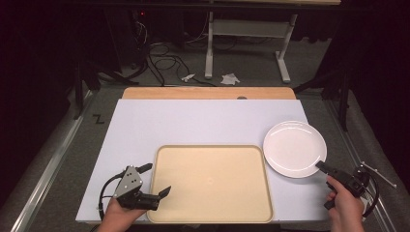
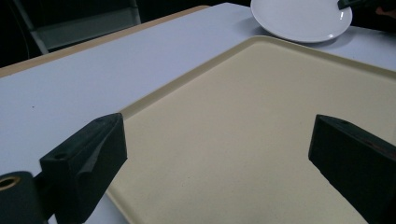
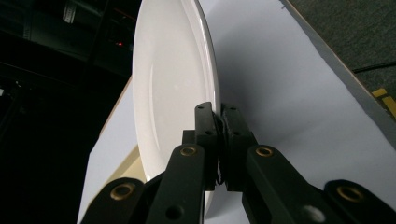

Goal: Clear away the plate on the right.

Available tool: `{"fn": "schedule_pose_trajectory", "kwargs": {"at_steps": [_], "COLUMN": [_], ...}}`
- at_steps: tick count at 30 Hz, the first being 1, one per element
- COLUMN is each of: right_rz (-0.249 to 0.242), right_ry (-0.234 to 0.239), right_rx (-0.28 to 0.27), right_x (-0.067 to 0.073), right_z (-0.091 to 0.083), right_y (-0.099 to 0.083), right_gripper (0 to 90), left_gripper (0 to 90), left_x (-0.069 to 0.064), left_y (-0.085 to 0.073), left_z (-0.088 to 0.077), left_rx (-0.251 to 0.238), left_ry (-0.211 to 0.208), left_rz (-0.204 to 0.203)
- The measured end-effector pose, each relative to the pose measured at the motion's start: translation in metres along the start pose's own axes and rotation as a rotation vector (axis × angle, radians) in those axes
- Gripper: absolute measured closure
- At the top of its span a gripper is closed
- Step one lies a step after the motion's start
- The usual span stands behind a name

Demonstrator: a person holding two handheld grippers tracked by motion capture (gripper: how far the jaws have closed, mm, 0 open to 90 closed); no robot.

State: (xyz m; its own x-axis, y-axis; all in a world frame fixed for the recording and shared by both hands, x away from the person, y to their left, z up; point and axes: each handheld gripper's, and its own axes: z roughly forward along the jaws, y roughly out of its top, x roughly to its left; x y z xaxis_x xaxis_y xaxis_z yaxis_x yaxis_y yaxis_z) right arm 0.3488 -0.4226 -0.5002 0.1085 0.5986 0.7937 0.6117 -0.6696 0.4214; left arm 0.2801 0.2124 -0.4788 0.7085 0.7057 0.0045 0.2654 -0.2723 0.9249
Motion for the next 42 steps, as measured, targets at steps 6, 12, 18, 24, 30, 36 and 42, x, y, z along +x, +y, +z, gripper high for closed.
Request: {"fn": "schedule_pose_trajectory", "kwargs": {"at_steps": [6, 12, 18, 24, 30, 36, 42], "right_rz": [-0.017, -0.035, -0.056, -0.080, -0.099, -0.120, -0.130], "right_ry": [0.020, 0.061, 0.086, 0.105, 0.124, 0.149, 0.182], "right_rx": [-0.015, -0.016, -0.008, 0.016, 0.041, 0.057, 0.079], "right_x": [0.005, 0.011, 0.019, 0.032, 0.050, 0.067, 0.084], "right_z": [-0.004, -0.006, -0.005, -0.001, 0.007, 0.017, 0.033], "right_y": [0.000, -0.001, -0.003, -0.005, -0.005, -0.005, -0.012], "right_gripper": [89.1, 89.0, 89.1, 89.1, 89.1, 89.0, 89.0], "left_gripper": [5.1, 5.1, 5.1, 5.1, 5.1, 5.1, 5.1], "left_x": [0.000, 0.000, 0.000, 0.000, 0.002, 0.003, 0.003], "left_y": [0.000, 0.001, 0.001, 0.002, 0.001, 0.002, 0.001], "left_z": [-0.001, -0.001, -0.002, -0.004, -0.006, -0.007, -0.008], "left_rx": [-0.001, -0.006, -0.009, -0.019, -0.031, -0.041, -0.043], "left_ry": [-0.001, 0.003, 0.003, 0.007, 0.013, 0.016, 0.015], "left_rz": [0.000, 0.001, 0.003, -0.003, -0.010, -0.016, -0.016]}}
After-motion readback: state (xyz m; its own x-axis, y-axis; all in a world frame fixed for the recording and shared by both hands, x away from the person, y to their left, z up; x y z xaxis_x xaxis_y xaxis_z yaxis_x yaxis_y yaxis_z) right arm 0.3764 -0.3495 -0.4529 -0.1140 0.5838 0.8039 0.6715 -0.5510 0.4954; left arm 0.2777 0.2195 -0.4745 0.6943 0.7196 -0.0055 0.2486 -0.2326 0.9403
